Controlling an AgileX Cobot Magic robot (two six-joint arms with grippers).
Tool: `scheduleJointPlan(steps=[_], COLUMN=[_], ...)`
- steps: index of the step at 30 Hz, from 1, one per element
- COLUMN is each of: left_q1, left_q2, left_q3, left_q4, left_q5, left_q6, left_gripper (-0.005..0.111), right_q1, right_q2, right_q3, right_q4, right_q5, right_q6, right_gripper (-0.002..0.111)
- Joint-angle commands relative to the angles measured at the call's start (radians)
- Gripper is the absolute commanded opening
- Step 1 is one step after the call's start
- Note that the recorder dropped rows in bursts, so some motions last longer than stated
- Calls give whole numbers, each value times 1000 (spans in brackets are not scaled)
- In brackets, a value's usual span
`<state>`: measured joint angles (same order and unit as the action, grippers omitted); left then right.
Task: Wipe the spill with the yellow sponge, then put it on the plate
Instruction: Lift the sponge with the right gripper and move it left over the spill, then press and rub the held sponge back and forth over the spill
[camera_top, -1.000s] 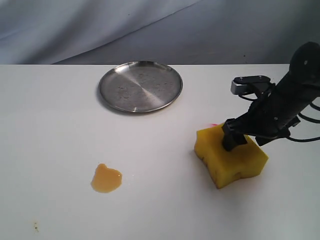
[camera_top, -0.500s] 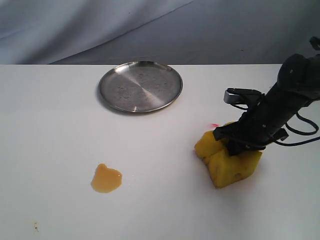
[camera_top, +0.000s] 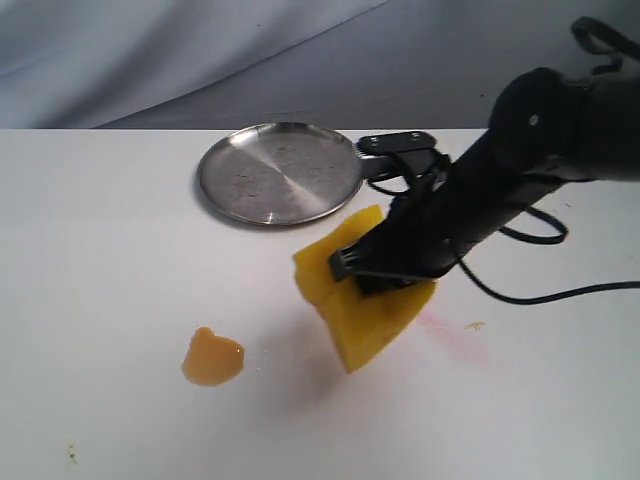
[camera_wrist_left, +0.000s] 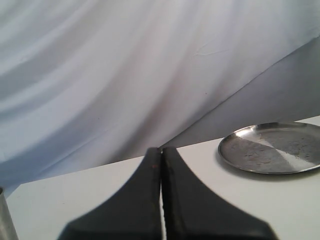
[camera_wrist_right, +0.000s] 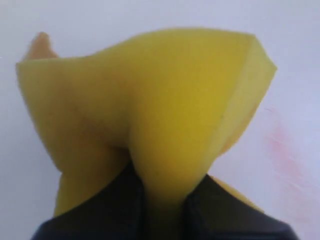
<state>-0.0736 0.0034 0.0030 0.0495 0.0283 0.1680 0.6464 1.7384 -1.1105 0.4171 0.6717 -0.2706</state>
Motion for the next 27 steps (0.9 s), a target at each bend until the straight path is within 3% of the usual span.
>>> scheduleJointPlan(steps=[1, 10, 18, 21, 27], left_q1=[4, 4, 4, 4, 4], left_q2=[-3, -3, -3, -3, -3], left_q3=[-3, -3, -3, -3, -3], left_q4=[-7, -7, -7, -7, -7], left_q5=[-5, -5, -5, -5, -5], left_q6=[-9, -9, -9, -9, -9], left_gripper=[0, 0, 0, 0, 0], right_q1=[128, 281, 324, 324, 321], right_q2=[32, 288, 493, 523, 532], right_q3=[-33, -388, -579, -590, -590], right_q4=[74, 175, 171, 65, -358], right_q5=[-106, -6, 72, 107, 222], right_q6=[-12, -8, 43, 81, 337], right_gripper=[0, 0, 0, 0, 0])
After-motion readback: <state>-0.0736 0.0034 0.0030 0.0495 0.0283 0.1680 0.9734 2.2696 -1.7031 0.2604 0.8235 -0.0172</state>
